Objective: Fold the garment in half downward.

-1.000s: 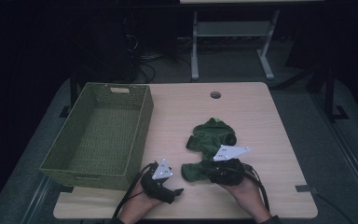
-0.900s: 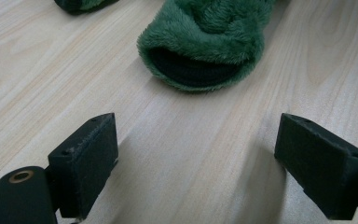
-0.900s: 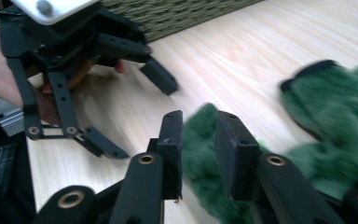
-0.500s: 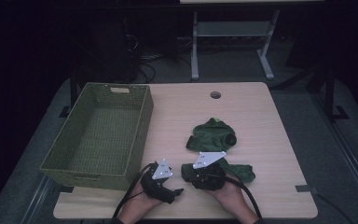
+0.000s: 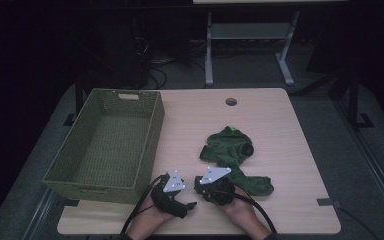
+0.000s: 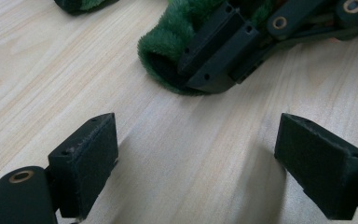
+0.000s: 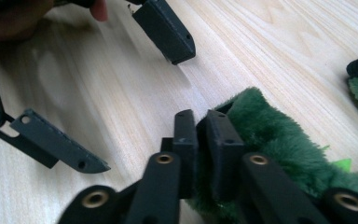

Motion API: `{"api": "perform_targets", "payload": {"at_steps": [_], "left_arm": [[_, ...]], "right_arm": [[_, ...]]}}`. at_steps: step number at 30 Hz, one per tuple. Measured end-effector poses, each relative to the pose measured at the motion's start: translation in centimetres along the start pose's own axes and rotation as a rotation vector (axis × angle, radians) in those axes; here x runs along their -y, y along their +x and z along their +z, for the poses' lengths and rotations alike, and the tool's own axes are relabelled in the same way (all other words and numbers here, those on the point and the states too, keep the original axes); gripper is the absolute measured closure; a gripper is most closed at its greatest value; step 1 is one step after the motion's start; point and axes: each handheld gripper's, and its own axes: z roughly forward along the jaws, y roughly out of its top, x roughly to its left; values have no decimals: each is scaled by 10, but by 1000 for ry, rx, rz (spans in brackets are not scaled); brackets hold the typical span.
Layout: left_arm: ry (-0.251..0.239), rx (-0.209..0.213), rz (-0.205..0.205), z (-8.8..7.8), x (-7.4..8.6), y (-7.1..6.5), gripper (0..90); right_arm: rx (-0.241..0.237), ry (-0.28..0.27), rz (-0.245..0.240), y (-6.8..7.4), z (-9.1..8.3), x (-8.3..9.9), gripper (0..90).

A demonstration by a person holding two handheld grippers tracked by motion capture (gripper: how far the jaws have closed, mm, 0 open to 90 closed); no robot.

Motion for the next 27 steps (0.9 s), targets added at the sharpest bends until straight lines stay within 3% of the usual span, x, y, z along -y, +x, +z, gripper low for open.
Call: {"api": "perform_targets", "payload": {"at_steps": [4,7,17,27], "left_arm": [[0,0,0,0,0,0,125],[4,0,5,0,0,0,125],[-5,1,1,1,-1,1,126],[-4,3,-8,1,-1,0,127]], "right_arm": [[-8,7,-5,-1,-1,-1,875],[-50,4,18,-3,-3,-1,878],[-151,-135,36,-1,-34,-12,877],[-117,-215,93,-20,-67,-4,870]]}}
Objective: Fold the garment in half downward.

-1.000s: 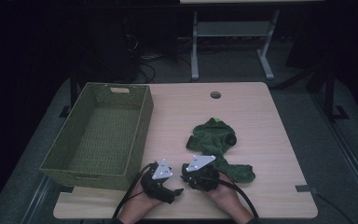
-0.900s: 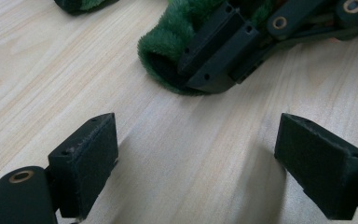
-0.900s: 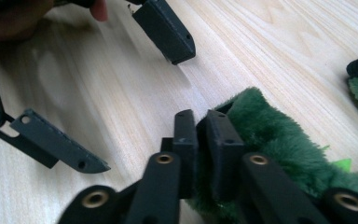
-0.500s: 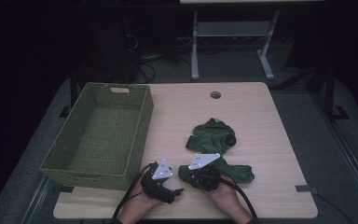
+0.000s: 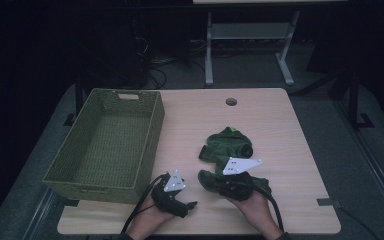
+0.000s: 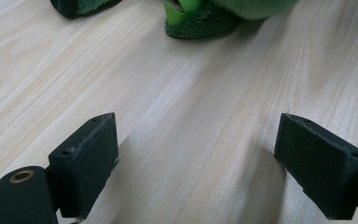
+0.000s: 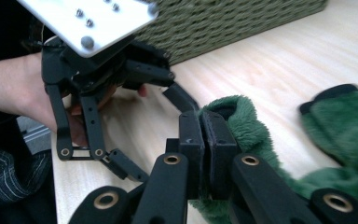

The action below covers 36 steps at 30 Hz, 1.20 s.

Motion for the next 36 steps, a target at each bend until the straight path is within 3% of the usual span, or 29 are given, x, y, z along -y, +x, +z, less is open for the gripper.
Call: {"api": "perform_targets", "payload": {"at_steps": [6,16,23,29,31,36], "left_arm": [[2,-3,-1,1,-1,0,127],[0,-9,-3,-1,0,-1,129],[1,-15,-7,-2,2,-2,129],[0,-14,-8,-2,2,-2,130],[3,-12,-8,-2,2,-2,130],[4,-13,-7,-2,2,-2,129]], "right_arm": [[36,-31,20,-8,-20,5,864],[87,-17,55,-25,-38,16,844],[155,-7,48,-33,-54,24,775],[200,-51,42,-36,-73,18,789],[202,-55,32,-36,-74,14,813],[227,5,43,-47,-58,19,839]]}}
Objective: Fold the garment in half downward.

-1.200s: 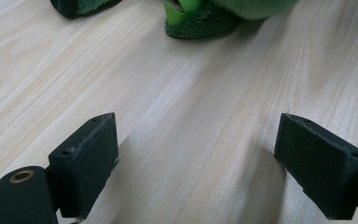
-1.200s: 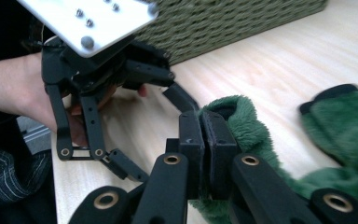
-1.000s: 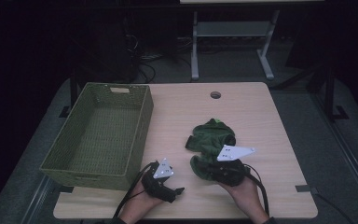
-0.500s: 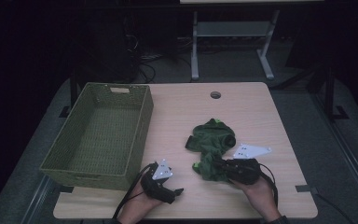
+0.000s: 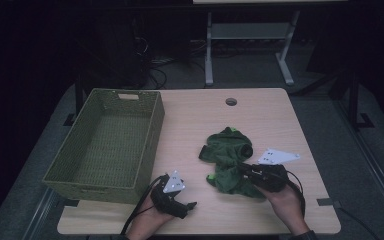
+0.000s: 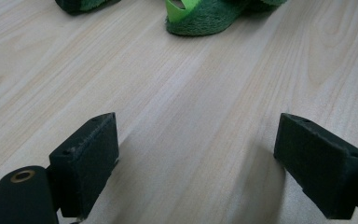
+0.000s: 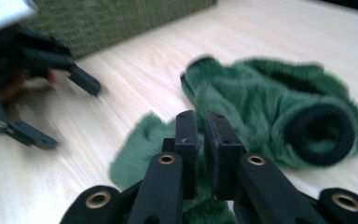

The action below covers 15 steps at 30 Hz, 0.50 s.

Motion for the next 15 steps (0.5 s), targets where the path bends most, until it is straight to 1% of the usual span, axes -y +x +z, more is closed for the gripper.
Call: {"api": "perform_targets", "payload": {"at_steps": [1,4,6,7,10,13,15], "left_arm": [[0,-1,3,0,0,0,129],[0,-1,2,0,0,0,129],[0,-1,1,0,0,0,129],[0,-1,1,0,0,0,129],[0,-1,1,0,0,0,129],[0,1,1,0,0,0,129],[0,1,1,0,0,0,129]], "right_arm": [[7,18,4,-1,3,2,848],[-7,66,28,-5,15,9,848],[-22,101,15,-5,25,12,848],[-32,117,17,-4,29,13,848],[-53,157,-5,1,43,14,858],[-54,199,-13,5,52,16,871],[-50,214,-19,6,56,17,879]]}}
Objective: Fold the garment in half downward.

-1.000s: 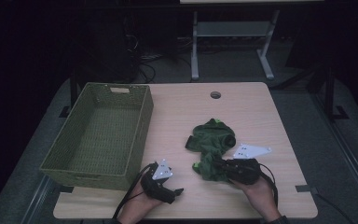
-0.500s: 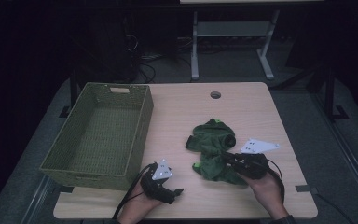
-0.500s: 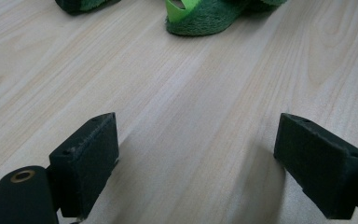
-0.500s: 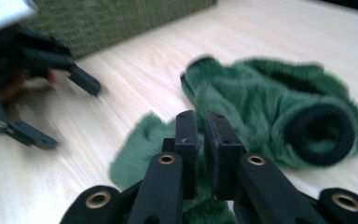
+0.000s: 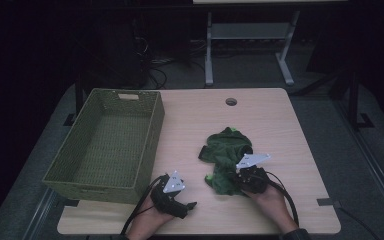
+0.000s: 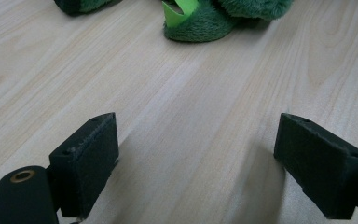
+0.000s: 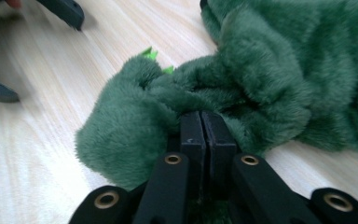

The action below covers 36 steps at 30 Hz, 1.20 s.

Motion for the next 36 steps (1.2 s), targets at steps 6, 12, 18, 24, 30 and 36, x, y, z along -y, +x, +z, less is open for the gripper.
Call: {"api": "perform_targets", "payload": {"at_steps": [6,12,18,24,30,36], "left_arm": [[2,1,0,0,0,0,127],[2,2,1,0,0,0,127],[-1,13,6,-1,0,2,135],[-2,8,4,-1,0,3,140],[-2,6,2,0,0,2,139],[0,7,2,-1,0,2,139]], "right_arm": [[-2,-52,8,-4,-11,-2,826],[23,-130,40,-15,-38,0,749],[58,-156,59,-24,-59,11,630],[62,-135,61,-29,-70,28,556],[66,-139,88,-34,-84,47,480],[91,-126,100,-34,-97,65,475]]}}
